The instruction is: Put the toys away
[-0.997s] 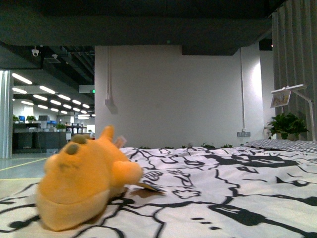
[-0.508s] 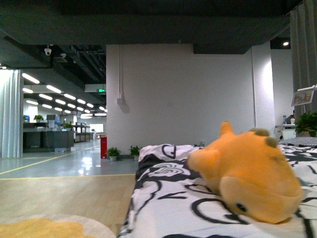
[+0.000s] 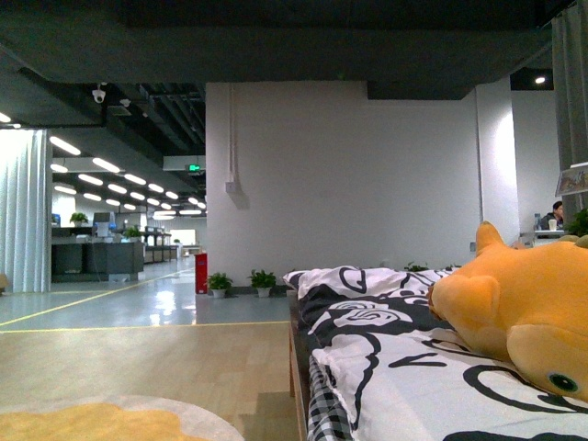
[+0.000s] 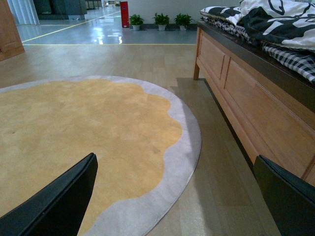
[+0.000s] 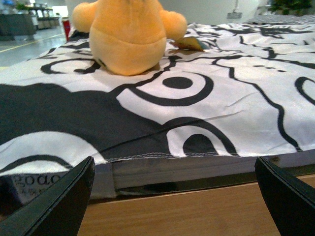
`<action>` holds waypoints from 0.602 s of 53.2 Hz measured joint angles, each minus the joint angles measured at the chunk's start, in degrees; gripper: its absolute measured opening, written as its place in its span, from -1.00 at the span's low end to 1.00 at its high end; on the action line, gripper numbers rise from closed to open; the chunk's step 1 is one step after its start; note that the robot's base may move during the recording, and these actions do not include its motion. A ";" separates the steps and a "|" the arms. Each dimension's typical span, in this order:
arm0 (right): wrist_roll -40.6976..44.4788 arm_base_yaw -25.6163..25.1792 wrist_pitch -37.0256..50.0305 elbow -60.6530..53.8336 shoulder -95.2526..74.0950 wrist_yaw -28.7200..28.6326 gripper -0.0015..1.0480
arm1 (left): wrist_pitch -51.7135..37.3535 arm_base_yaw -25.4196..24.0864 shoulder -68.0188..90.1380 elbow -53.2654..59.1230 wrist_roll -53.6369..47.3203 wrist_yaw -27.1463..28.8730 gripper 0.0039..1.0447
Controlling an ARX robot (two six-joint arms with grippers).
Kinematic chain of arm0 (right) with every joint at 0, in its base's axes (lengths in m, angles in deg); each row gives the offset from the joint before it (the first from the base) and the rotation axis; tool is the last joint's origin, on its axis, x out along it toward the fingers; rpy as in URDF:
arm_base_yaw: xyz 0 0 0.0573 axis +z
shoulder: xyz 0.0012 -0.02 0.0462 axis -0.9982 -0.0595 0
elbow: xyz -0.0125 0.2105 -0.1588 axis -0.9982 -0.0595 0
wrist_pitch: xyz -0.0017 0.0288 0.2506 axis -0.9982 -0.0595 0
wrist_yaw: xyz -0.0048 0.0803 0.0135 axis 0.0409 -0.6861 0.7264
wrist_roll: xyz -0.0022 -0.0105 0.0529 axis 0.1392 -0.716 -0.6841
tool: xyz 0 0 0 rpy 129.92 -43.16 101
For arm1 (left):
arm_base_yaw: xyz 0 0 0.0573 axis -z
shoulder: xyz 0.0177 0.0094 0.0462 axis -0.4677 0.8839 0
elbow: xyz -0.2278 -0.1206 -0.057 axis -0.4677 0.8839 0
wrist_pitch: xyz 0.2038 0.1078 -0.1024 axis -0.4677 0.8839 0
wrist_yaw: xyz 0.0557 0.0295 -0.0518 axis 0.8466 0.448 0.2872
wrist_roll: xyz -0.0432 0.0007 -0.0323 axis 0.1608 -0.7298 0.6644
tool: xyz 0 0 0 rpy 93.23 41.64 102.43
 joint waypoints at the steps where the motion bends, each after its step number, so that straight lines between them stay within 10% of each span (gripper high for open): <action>1: -0.09 0.24 1.18 0.00 -0.98 -0.13 0.87 | 0.00 0.02 0.00 0.00 0.00 0.00 0.88; 32: -2.82 0.13 39.71 6.82 -39.19 -6.99 0.87 | 0.00 0.00 0.00 0.00 0.00 0.00 0.88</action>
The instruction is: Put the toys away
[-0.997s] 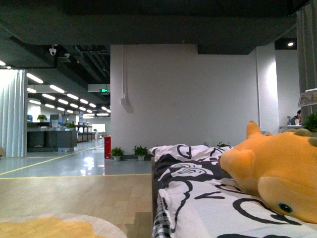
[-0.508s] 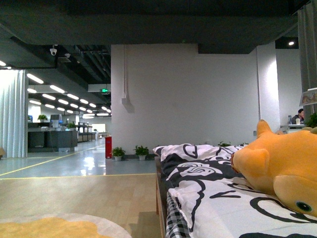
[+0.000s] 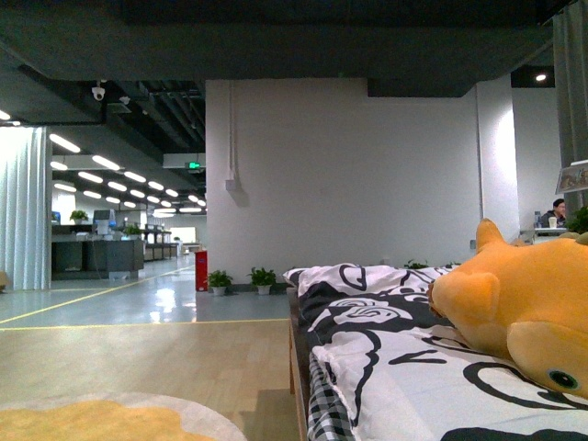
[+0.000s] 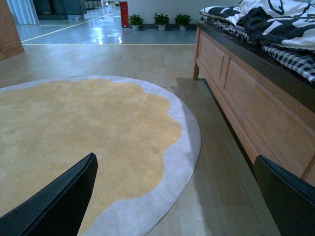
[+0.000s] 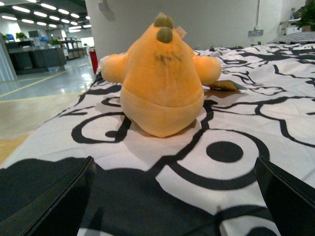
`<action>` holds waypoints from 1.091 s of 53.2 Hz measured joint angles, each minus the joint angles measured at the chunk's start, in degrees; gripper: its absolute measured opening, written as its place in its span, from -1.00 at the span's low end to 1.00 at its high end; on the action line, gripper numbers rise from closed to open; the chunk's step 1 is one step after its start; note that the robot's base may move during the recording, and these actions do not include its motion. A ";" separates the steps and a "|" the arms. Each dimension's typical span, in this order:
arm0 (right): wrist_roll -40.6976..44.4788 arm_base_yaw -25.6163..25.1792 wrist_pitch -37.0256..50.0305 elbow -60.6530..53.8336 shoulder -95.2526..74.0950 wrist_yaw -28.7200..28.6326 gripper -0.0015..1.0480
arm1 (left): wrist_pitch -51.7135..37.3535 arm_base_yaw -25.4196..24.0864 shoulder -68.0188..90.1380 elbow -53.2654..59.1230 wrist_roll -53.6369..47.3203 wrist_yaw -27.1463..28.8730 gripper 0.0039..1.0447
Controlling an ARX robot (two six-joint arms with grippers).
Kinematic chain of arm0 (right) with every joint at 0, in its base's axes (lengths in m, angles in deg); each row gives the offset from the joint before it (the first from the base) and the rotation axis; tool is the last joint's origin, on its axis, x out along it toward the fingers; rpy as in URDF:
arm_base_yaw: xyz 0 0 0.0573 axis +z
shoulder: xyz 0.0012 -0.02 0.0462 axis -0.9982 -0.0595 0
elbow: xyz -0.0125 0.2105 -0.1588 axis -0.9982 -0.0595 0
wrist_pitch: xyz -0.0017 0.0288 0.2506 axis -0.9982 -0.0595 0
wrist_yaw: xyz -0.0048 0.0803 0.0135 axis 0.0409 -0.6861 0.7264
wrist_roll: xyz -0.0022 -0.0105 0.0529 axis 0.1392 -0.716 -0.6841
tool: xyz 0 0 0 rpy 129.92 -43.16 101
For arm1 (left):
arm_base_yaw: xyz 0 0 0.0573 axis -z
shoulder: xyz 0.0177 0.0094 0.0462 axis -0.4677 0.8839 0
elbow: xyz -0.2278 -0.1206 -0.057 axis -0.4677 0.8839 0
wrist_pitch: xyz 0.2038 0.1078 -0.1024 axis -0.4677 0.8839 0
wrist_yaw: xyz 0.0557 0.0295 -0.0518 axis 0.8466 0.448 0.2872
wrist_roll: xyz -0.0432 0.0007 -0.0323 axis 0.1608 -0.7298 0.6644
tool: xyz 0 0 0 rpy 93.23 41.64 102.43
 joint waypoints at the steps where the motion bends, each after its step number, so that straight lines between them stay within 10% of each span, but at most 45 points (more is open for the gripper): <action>1: 0.00 0.11 0.90 0.61 -1.25 -0.20 0.87 | 0.00 0.00 0.00 0.00 0.00 0.00 0.88; 34: 7.45 7.21 16.59 15.54 -26.05 4.94 0.87 | -0.02 0.02 0.00 0.00 0.00 0.00 0.88; 58: 12.94 3.45 16.61 21.81 -36.02 12.76 0.87 | -0.02 0.02 0.00 0.00 0.00 0.00 0.88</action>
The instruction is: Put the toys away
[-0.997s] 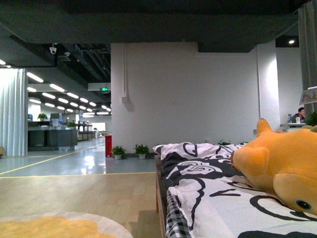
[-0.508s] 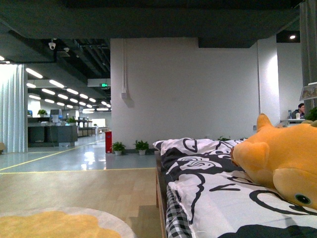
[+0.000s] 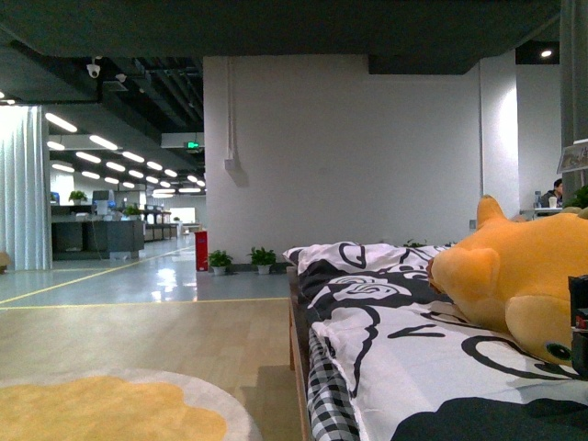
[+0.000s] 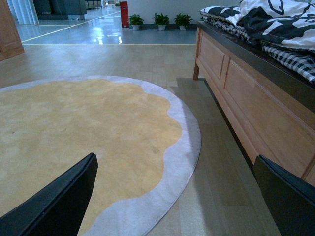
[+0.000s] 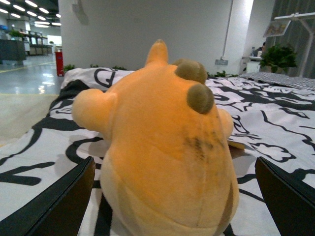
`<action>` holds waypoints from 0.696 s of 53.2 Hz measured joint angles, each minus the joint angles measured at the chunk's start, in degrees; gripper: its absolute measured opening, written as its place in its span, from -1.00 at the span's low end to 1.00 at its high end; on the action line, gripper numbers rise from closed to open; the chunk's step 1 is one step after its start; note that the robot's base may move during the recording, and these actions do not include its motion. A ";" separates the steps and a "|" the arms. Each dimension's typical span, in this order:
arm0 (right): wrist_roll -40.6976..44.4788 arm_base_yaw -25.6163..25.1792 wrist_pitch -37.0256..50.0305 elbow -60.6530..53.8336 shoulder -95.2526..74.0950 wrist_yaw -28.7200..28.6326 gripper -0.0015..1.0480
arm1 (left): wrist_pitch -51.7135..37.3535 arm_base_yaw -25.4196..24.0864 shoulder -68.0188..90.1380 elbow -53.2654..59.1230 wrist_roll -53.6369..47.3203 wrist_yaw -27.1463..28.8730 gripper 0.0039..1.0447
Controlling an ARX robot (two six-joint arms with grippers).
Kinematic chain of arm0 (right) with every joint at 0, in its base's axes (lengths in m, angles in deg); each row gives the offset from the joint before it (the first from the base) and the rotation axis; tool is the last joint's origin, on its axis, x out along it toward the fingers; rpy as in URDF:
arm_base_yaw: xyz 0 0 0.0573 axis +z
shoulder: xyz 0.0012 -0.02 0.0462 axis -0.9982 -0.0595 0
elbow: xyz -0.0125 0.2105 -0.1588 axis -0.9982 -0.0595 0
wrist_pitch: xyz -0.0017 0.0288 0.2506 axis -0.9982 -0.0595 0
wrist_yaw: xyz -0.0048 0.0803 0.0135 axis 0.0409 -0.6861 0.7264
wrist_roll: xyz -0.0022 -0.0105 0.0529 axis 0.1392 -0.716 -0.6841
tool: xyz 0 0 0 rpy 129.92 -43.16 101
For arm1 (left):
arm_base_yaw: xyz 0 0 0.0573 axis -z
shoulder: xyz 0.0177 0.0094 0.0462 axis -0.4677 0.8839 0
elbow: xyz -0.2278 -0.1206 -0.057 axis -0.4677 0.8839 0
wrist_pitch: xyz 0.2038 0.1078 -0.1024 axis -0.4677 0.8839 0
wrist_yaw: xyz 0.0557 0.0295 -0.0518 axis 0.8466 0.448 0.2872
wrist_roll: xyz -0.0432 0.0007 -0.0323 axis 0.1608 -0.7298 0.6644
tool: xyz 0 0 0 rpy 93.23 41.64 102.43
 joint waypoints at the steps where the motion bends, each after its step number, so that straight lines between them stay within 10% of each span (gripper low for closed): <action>1: -0.04 -0.15 -0.33 0.20 -0.11 -0.02 0.87 | 0.00 -0.02 0.00 0.00 0.00 0.00 0.88; 37: -6.80 2.49 -16.48 13.05 -2.99 -1.05 0.87 | 0.02 0.00 0.00 0.00 0.00 0.00 0.88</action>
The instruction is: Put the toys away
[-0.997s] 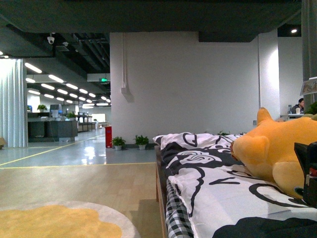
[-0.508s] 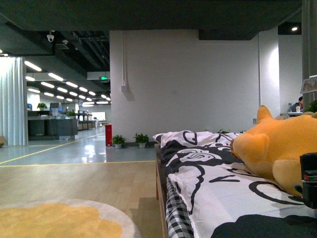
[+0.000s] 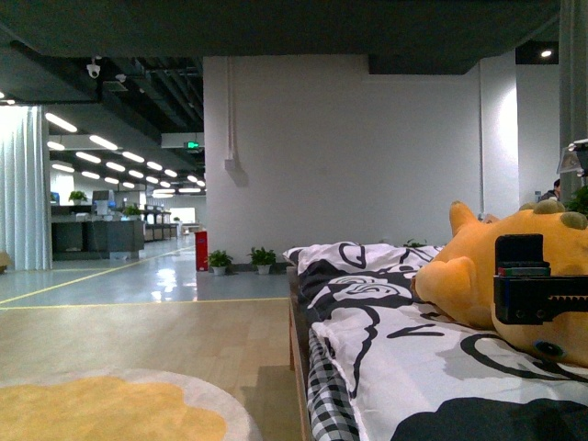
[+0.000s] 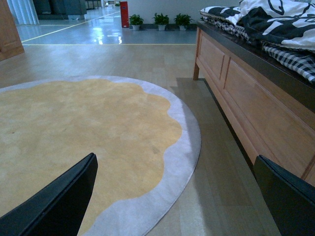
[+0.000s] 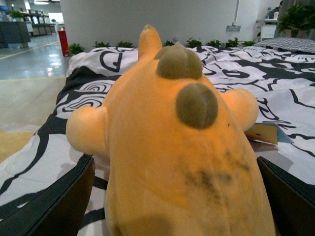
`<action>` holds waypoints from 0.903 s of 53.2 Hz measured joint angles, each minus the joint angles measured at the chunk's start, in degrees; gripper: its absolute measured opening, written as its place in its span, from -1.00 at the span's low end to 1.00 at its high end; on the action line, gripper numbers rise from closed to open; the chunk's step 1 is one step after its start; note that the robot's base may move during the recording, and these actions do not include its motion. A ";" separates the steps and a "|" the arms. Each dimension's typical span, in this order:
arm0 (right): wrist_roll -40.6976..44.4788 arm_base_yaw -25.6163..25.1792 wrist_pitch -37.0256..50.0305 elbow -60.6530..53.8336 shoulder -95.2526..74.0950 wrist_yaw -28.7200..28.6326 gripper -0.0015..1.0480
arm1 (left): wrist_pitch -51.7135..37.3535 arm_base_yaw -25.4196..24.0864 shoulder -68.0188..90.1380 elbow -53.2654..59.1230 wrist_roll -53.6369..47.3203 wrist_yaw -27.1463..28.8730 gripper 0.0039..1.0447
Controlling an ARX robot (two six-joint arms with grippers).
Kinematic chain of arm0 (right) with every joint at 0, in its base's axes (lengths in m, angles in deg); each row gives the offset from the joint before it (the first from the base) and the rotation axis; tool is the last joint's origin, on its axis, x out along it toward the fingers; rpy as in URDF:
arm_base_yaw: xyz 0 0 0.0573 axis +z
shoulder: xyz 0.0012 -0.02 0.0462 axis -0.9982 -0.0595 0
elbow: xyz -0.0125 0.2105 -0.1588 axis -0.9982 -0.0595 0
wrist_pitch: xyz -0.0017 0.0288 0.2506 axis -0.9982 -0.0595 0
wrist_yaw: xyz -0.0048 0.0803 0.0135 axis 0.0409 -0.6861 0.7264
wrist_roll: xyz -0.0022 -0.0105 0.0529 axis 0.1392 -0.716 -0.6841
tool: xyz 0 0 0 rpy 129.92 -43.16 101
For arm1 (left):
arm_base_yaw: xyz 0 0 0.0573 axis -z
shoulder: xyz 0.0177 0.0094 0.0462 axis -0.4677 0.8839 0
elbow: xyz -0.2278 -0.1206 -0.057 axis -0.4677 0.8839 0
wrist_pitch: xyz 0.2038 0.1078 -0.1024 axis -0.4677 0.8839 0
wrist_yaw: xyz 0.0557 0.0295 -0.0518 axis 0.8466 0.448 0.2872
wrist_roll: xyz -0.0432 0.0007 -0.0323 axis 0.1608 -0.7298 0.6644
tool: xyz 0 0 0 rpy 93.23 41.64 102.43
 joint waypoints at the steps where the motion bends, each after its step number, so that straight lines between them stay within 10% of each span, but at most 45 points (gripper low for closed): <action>1: 0.15 0.15 0.00 0.24 -0.17 0.17 0.87 | 0.00 0.00 0.00 0.00 0.00 0.00 0.88; 29: 9.01 3.65 7.02 0.87 -5.14 2.40 0.87 | -0.02 0.00 0.00 0.00 0.00 0.00 0.88; 48: 9.05 3.23 5.62 1.09 -5.01 -1.09 -0.34 | 0.00 -0.02 0.00 0.00 0.00 0.00 0.88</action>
